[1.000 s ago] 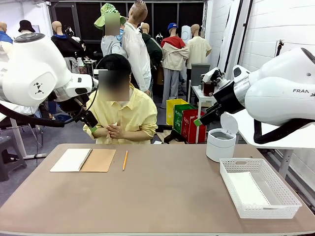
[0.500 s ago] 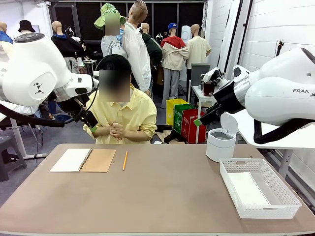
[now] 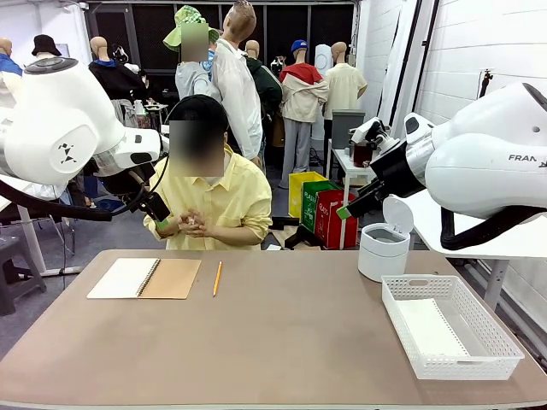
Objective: Sort the paper based on its condition.
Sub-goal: If a person hands you a paper, place it in the Organizing basket , and if it's crumpled, put it in the Trash can.
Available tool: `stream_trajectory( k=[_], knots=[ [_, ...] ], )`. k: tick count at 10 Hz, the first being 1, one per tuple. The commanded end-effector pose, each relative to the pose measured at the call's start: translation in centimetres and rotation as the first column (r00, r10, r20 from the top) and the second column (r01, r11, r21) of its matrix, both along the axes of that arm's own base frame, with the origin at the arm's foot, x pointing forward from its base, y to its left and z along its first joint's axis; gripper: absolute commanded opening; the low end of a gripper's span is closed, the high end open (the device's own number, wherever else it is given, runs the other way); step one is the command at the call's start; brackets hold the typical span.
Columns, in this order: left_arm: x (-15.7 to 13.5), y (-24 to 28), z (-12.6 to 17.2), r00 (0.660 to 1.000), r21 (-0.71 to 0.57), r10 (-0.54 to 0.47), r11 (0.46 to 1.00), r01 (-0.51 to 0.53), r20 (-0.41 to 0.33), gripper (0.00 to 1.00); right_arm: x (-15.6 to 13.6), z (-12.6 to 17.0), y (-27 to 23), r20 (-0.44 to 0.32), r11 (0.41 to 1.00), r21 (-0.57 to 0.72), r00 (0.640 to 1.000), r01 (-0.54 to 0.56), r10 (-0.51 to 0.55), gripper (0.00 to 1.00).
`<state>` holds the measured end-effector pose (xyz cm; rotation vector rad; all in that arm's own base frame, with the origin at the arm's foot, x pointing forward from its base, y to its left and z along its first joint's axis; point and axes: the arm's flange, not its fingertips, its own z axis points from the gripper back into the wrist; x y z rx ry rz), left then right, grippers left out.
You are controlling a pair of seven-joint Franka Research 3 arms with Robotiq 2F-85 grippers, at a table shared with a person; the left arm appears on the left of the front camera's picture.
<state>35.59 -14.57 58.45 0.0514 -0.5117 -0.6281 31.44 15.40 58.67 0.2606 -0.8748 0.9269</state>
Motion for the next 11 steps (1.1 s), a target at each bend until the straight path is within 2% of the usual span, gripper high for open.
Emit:
stream_trajectory(
  k=[1,11],
  knots=[
    [0.02,0.1,0.06,1.0,-0.004,0.001,1.0,-0.001,0.004,1.0,-0.03,-0.02,0.09,0.002,1.0,-0.005,1.0,0.003,-0.003,1.0],
    [0.02,0.1,0.06,1.0,-0.004,0.001,1.0,-0.001,0.004,1.0,-0.03,-0.02,0.09,0.002,1.0,-0.005,1.0,0.003,-0.003,1.0]
  ],
)
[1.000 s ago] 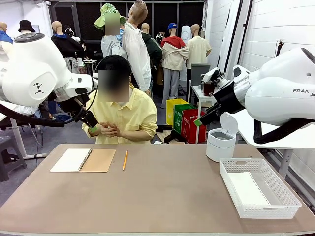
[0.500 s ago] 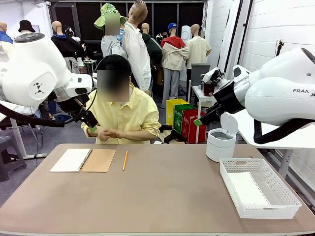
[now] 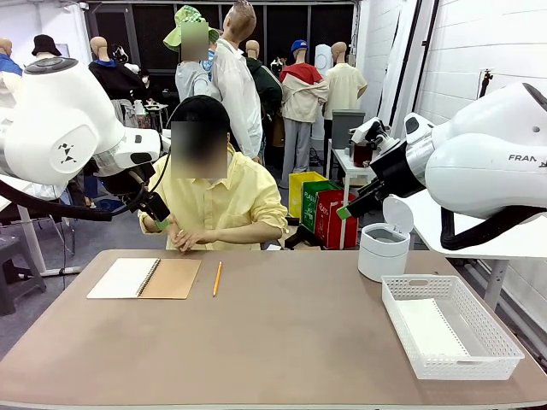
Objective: Sort the paper based on its condition.
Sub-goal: If a person hands you a paper, place it in the Organizing basket , and if it's crumpled, put it in the Trash can.
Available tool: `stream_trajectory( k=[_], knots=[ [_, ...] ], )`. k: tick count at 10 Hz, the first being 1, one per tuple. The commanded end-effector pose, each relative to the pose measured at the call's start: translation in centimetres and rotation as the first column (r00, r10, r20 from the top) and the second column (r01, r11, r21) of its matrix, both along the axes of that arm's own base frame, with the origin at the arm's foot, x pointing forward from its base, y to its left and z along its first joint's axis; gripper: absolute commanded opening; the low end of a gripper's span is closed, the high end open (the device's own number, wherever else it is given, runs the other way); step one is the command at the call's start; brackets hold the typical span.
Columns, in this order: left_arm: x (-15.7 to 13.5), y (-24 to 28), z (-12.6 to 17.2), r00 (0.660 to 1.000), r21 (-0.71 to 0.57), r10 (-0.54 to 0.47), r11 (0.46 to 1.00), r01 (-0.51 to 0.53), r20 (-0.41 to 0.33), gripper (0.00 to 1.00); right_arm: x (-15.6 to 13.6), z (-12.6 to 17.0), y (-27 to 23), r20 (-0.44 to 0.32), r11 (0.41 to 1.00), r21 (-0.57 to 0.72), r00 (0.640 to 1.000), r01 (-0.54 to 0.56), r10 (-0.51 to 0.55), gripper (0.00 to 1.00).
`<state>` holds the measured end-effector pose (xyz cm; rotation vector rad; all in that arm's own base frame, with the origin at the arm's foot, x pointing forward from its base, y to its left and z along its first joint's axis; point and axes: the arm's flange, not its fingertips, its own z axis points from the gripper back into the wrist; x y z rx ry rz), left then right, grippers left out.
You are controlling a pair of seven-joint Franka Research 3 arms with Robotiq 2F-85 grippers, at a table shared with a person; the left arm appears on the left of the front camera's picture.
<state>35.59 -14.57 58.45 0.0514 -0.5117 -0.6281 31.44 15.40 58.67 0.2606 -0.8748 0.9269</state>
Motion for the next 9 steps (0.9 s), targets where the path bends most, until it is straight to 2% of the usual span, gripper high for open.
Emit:
stream_trajectory(
  k=[1,9],
  knots=[
    [0.02,0.1,0.06,1.0,-0.004,0.001,1.0,-0.001,0.004,1.0,-0.03,-0.02,0.09,0.002,1.0,-0.005,1.0,0.003,-0.003,1.0],
    [0.02,0.1,0.06,1.0,-0.004,0.001,1.0,-0.001,0.004,1.0,-0.03,-0.02,0.09,0.002,1.0,-0.005,1.0,0.003,-0.003,1.0]
  ],
)
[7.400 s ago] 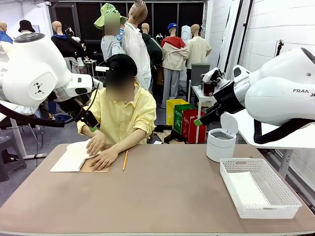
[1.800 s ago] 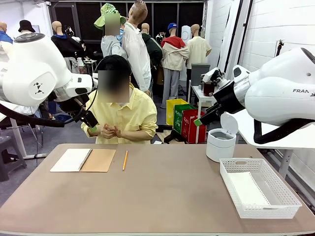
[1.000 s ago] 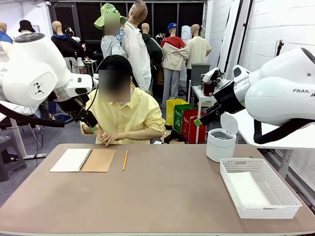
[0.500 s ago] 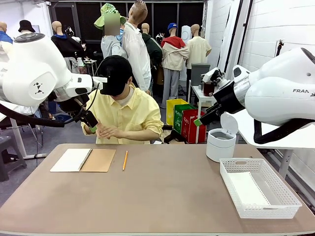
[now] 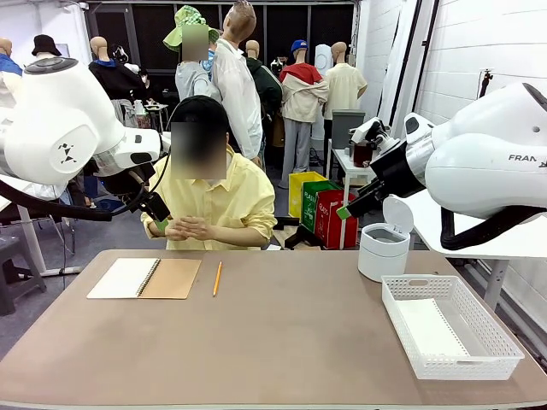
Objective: Sort the paper based on its condition.
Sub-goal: If a person hands you a paper, place it in the Organizing basket , and if it's crumpled, put it in the Trash can.
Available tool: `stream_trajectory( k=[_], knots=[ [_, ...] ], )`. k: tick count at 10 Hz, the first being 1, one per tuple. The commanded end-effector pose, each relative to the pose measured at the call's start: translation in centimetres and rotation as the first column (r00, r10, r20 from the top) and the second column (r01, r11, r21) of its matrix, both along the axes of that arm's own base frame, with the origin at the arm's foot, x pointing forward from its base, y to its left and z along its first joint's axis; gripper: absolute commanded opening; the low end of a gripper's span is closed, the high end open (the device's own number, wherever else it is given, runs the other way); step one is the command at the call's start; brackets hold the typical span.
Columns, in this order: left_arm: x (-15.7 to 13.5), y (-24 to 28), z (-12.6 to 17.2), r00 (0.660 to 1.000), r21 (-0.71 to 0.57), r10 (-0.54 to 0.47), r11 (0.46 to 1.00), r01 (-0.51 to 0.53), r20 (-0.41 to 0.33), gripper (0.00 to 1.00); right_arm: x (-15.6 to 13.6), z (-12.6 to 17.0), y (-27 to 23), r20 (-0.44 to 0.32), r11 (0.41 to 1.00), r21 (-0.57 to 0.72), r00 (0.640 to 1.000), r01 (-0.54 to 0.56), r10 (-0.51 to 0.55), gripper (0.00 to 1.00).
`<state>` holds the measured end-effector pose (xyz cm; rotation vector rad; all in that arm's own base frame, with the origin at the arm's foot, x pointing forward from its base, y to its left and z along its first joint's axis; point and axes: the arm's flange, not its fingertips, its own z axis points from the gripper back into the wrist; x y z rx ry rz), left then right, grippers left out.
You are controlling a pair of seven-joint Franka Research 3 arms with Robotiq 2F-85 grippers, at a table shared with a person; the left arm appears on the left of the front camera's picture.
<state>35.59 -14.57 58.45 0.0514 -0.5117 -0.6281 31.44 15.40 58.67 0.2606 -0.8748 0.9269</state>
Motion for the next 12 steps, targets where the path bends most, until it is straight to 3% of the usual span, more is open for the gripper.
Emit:
stream_trajectory(
  k=[1,12],
  knots=[
    [0.02,0.1,0.06,1.0,-0.004,0.001,1.0,-0.001,0.004,1.0,-0.03,-0.02,0.09,0.002,1.0,-0.005,1.0,0.003,-0.003,1.0],
    [0.02,0.1,0.06,1.0,-0.004,0.001,1.0,-0.001,0.004,1.0,-0.03,-0.02,0.09,0.002,1.0,-0.005,1.0,0.003,-0.003,1.0]
  ],
)
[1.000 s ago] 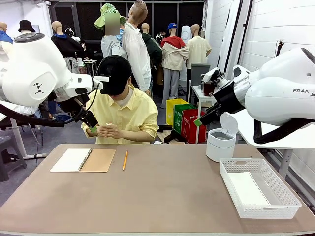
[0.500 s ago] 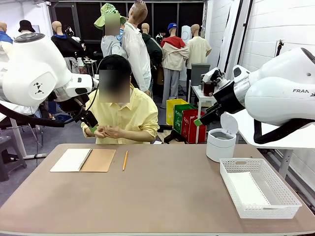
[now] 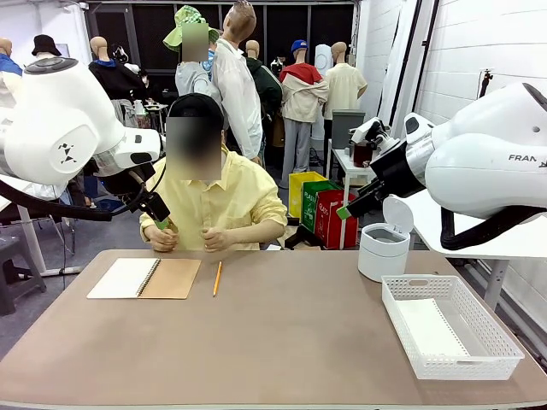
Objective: Sort the paper based on its condition.
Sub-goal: If a person hands you a paper, place it in the Organizing basket , and if it's crumpled, put it in the Trash can.
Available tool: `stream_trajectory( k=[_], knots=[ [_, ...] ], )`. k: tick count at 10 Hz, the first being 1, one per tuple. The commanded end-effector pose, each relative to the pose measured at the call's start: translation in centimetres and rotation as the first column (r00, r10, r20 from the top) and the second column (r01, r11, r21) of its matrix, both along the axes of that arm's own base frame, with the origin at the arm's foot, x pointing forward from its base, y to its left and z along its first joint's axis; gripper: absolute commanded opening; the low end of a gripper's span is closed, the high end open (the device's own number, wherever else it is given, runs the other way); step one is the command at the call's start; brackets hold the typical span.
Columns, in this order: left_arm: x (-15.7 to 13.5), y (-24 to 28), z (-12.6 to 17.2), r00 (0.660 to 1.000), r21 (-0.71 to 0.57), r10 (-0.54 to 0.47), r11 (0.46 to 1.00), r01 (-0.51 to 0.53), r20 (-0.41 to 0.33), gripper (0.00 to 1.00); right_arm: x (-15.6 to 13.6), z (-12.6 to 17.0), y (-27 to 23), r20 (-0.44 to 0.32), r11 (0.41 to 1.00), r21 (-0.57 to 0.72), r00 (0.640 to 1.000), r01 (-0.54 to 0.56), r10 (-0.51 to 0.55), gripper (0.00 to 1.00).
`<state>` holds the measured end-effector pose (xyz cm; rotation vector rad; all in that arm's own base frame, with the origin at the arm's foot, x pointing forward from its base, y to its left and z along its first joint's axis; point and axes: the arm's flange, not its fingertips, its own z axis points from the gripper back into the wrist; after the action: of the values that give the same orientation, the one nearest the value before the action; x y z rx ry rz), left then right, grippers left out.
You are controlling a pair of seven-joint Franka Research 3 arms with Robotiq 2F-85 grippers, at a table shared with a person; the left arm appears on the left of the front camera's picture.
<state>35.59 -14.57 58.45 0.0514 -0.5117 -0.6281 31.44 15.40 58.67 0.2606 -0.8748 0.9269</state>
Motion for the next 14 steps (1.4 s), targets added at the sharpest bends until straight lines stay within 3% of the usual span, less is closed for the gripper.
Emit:
stream_trajectory(
  k=[1,14],
  knots=[
    [0.02,0.1,0.06,1.0,-0.004,0.001,1.0,-0.001,0.004,1.0,-0.03,-0.02,0.09,0.002,1.0,-0.005,1.0,0.003,-0.003,1.0],
    [0.02,0.1,0.06,1.0,-0.004,0.001,1.0,-0.001,0.004,1.0,-0.03,-0.02,0.09,0.002,1.0,-0.005,1.0,0.003,-0.003,1.0]
  ],
)
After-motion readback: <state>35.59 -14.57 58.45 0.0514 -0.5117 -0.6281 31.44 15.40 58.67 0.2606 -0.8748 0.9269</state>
